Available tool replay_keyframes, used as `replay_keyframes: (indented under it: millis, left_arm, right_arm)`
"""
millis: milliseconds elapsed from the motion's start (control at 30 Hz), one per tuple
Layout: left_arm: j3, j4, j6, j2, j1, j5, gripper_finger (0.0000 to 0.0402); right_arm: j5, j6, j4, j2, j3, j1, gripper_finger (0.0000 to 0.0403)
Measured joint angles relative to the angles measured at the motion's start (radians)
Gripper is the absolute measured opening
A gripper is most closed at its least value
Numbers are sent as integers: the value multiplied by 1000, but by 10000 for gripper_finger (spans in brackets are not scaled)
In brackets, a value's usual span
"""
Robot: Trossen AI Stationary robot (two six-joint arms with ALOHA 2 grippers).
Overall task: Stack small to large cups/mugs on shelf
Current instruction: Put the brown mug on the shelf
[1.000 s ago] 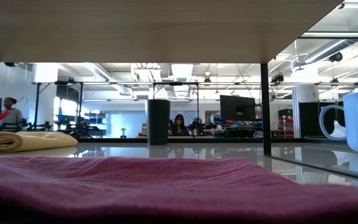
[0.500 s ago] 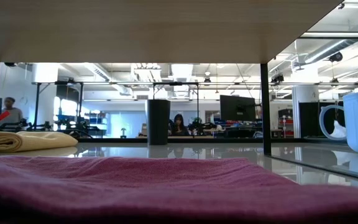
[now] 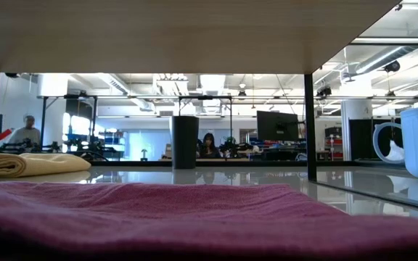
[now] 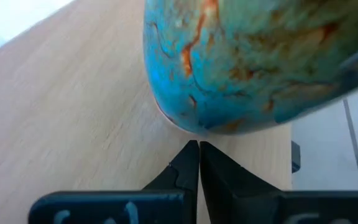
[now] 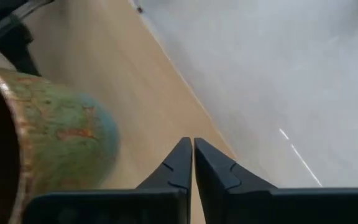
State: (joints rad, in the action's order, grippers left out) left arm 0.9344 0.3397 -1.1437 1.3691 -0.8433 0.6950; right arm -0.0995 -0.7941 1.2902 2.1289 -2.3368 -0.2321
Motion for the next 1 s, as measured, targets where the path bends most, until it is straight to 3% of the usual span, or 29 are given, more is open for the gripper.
replay_keyframes:
  millis: [367,1000]
  left_arm:
    - [-2,0,2,-4,13,64,0]
    - [-8,11,32,-3,55,71,0]
  right_arm:
    - [60,16,-22,15,2,-22,9]
    - [131,12,-49,15,2,-53,9]
